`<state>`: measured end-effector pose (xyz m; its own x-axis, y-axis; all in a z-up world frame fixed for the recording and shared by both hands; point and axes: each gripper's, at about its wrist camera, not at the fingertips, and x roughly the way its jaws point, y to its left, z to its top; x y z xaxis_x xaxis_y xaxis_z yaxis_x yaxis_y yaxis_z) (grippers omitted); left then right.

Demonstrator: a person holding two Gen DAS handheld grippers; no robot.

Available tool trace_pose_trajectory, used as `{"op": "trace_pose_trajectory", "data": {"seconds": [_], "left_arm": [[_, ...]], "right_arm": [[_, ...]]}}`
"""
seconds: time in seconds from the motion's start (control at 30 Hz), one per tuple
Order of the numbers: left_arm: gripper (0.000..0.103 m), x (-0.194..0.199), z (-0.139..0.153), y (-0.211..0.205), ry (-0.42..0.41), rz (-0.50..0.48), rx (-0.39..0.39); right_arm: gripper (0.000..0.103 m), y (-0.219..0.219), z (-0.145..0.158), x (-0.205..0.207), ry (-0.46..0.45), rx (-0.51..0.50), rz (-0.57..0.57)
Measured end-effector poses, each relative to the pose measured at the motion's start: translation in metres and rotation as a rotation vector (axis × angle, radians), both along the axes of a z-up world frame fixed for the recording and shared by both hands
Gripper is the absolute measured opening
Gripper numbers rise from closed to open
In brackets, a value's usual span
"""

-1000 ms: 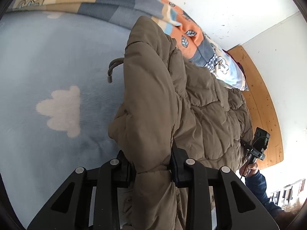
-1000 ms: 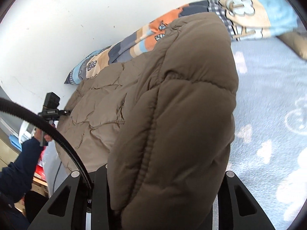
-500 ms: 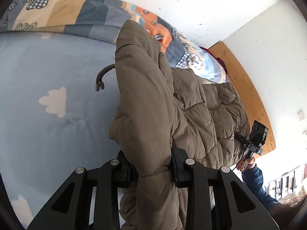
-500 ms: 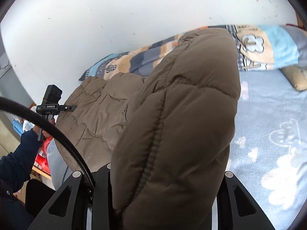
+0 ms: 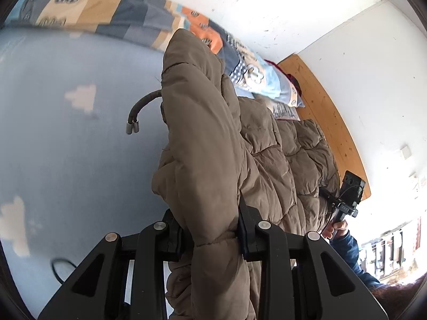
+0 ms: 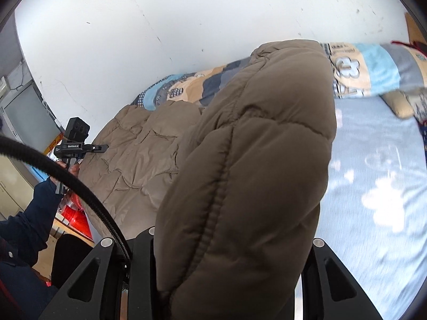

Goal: Fold large clothes

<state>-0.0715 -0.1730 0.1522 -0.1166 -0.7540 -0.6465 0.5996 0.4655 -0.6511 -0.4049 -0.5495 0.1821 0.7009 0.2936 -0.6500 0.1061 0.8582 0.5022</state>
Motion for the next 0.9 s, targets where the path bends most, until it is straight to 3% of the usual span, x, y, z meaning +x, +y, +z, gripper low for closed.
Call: {"op": "trace_pose_trajectory", "data": {"seconds": [0.23, 0.4, 0.53, 0.57, 0.6, 0.7, 0.9], "left_arm": [[0.029, -0.012, -0.056, 0.005, 0.073, 0.019, 0.041], [0.030, -0.004, -0.098, 0.019, 0.159, 0.090, 0.017], [0.040, 0.000, -0.128, 0.027, 0.203, 0.140, 0.056], [0.044, 0.000, -0.133, 0.030, 0.208, 0.156, 0.068], [0.047, 0.001, -0.136, 0.031, 0.216, 0.174, 0.069], [0.058, 0.000, -0.137, 0.041, 0.242, 0.224, 0.072], [0.058, -0.007, -0.105, 0.091, 0.217, 0.321, -0.048]], "right_arm": [[0.040, 0.008, -0.047, -0.019, 0.091, 0.049, -0.020], [0.040, 0.005, -0.090, -0.016, 0.183, 0.084, -0.046], [0.044, -0.009, -0.119, -0.017, 0.246, 0.146, -0.080], [0.050, -0.011, -0.128, -0.016, 0.272, 0.155, -0.088], [0.059, -0.011, -0.133, -0.017, 0.291, 0.160, -0.105], [0.070, -0.014, -0.145, -0.021, 0.326, 0.220, -0.155], [0.077, -0.012, -0.123, -0.041, 0.344, 0.160, -0.230]]}}
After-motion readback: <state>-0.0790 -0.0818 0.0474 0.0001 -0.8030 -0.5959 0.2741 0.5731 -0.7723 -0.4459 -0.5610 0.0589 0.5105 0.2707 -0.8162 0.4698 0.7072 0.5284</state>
